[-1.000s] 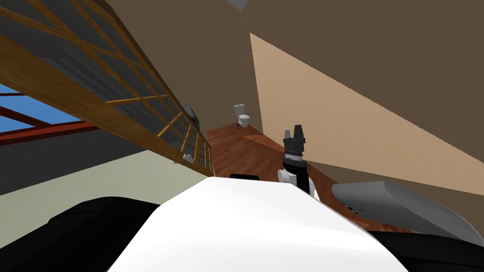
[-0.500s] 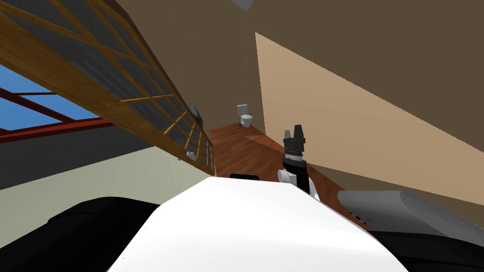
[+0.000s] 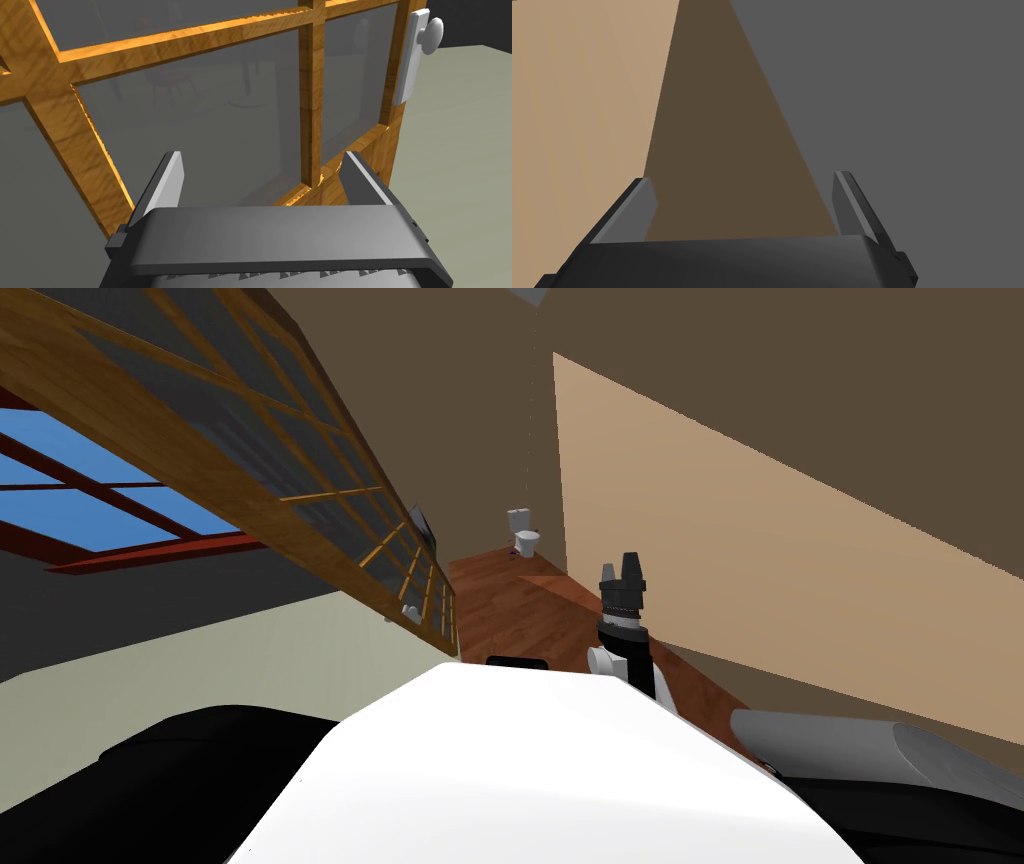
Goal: Push the door open
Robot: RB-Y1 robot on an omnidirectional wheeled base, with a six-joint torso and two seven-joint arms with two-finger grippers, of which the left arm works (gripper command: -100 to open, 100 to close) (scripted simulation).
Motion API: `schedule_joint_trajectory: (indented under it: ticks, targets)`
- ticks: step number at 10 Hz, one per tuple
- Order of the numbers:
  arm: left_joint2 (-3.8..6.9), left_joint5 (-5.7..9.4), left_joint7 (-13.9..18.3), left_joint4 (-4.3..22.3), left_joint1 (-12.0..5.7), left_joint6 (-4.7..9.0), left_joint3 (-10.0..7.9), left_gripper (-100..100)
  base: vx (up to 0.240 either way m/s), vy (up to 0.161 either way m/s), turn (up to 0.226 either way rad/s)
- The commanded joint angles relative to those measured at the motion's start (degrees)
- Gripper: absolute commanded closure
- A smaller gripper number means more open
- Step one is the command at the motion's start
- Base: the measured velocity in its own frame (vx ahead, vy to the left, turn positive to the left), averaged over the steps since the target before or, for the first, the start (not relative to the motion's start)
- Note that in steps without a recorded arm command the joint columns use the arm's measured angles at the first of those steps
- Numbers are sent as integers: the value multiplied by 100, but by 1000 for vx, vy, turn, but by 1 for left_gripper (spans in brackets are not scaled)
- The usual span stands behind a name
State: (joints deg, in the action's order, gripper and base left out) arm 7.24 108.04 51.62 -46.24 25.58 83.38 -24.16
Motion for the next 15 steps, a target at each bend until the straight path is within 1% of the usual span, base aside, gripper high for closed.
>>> schedule_joint_trajectory:
  ticks: [1,3,4,7,8,13,14,15]
  targets:
    - [6,-28,8,32,-20,-13,5,-100,-1,13,23]
    - [6,-28,8,32,-20,-13,5,-100,-5,-21,16]
    - [8,-71,1,43,-34,-28,14,-100,9,10,53]
    - [8,-71,1,43,-34,-28,14,-100,3,-1,23]
    - [8,-114,-5,53,-49,-43,23,-100,12,14,49]
    - [8,-114,-5,53,-49,-43,23,-100,2,-2,13]
    - [9,-158,-12,63,-65,-57,32,-100,8,11,30]
    - [9,-158,-12,63,-65,-57,32,-100,6,8,22]
